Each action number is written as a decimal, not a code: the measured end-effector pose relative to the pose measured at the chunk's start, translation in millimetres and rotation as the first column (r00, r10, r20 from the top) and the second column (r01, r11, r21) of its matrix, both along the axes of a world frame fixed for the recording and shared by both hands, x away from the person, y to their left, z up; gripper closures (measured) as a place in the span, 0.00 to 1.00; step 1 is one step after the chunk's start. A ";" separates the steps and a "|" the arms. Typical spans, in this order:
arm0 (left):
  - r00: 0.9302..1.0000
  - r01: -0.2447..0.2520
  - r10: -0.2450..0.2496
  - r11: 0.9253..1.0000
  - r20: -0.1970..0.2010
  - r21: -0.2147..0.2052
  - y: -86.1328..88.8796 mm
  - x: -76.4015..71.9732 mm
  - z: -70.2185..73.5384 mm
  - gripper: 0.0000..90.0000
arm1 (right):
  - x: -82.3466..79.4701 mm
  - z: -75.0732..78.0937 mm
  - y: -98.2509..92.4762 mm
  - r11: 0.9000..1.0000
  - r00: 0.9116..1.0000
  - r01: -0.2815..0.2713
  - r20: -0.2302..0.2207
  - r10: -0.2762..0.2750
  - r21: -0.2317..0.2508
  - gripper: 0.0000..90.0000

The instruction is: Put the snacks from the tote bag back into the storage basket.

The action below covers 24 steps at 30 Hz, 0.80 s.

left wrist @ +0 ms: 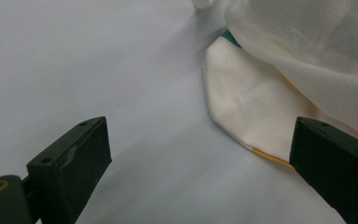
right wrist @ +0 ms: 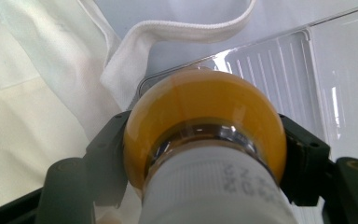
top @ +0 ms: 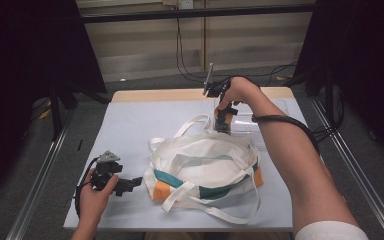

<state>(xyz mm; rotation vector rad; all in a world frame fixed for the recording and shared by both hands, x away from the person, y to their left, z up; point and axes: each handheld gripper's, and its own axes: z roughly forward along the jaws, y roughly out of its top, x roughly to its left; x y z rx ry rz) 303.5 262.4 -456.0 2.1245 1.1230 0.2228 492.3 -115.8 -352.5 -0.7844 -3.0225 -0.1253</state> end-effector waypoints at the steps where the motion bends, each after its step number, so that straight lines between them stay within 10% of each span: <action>1: 1.000 -0.001 0.001 1.000 0.004 0.001 0.0 0.1 -0.3 0.06 | 0.2 -0.4 0.0 1.000 1.000 -0.003 0.001 0.003 0.001 0.34; 24: 1.000 0.005 -0.005 1.000 -0.008 0.021 3.5 -3.4 0.3 0.06 | 0.7 -4.8 -0.7 1.000 1.000 -0.005 0.004 0.005 0.016 0.33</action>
